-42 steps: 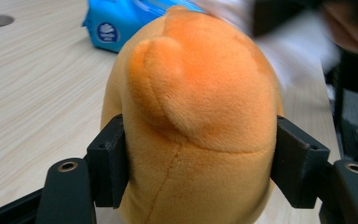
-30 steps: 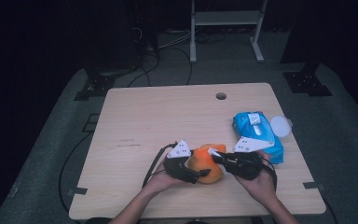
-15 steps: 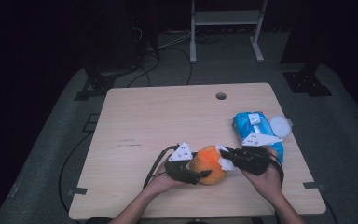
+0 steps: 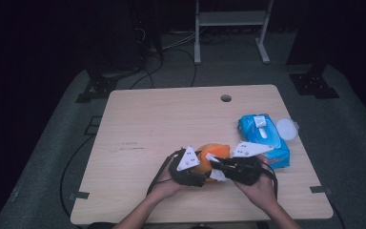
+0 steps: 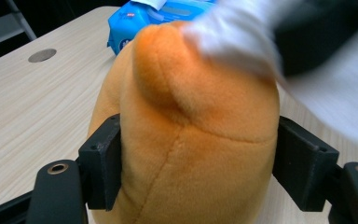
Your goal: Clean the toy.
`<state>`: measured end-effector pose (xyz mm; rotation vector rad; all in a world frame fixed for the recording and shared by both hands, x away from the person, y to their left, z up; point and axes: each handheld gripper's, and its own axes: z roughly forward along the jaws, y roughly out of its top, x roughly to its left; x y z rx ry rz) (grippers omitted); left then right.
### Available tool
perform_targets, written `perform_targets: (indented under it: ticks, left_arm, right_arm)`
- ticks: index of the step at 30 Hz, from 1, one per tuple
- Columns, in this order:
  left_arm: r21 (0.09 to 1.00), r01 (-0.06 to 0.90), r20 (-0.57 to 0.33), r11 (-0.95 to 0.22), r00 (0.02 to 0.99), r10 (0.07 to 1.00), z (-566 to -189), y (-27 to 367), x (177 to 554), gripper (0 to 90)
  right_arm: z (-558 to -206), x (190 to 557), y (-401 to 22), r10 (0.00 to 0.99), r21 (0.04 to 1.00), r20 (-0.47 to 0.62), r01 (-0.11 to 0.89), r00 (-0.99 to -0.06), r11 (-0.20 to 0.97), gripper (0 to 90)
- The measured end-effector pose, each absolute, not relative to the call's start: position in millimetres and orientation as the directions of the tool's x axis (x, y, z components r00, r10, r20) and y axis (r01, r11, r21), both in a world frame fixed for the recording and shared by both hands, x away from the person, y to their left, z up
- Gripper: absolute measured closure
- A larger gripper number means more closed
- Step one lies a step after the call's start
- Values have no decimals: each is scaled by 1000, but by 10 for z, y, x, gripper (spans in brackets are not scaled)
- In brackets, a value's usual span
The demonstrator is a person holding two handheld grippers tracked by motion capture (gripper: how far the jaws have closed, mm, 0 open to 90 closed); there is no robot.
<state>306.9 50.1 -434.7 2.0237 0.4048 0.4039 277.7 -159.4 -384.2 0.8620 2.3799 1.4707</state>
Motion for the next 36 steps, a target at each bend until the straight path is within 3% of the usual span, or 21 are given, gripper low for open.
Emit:
perform_targets:
  ticks: [3, 13, 18, 24, 31, 33, 36]
  left_arm:
    - [886, 142, 84, -442, 887, 454, -4338, 533, 3096, 266]
    - [904, 313, -132, -291, 852, 506, -4389, 752, 3297, 265]
    - [904, 284, -94, -319, 861, 500, -4391, 714, 3265, 266]
    - [899, 188, 13, -396, 891, 453, -4390, 667, 3171, 271]
    - [886, 103, 91, -453, 918, 387, -4404, 626, 3096, 280]
    - [888, 93, 88, -451, 927, 365, -4403, 613, 3081, 269]
    - [907, 146, -5, -396, 942, 336, -4345, 679, 3134, 195]
  right_arm:
    - [-3862, 2741, -1469, 572, 863, 54, 326, -819, 386, 814]
    - [-3993, 3001, -1846, 677, 845, 116, 430, -727, 317, 814]
    - [-3972, 2965, -1812, 665, 844, 138, 439, -734, 310, 815]
    - [-3902, 2856, -1647, 607, 857, 125, 394, -785, 333, 815]
    - [-3965, 3086, -1996, 694, 842, 182, 474, -697, 256, 814]
    - [-4002, 3145, -2101, 704, 834, 219, 505, -675, 224, 814]
    - [-4013, 3141, -2124, 706, 828, 208, 506, -677, 241, 814]
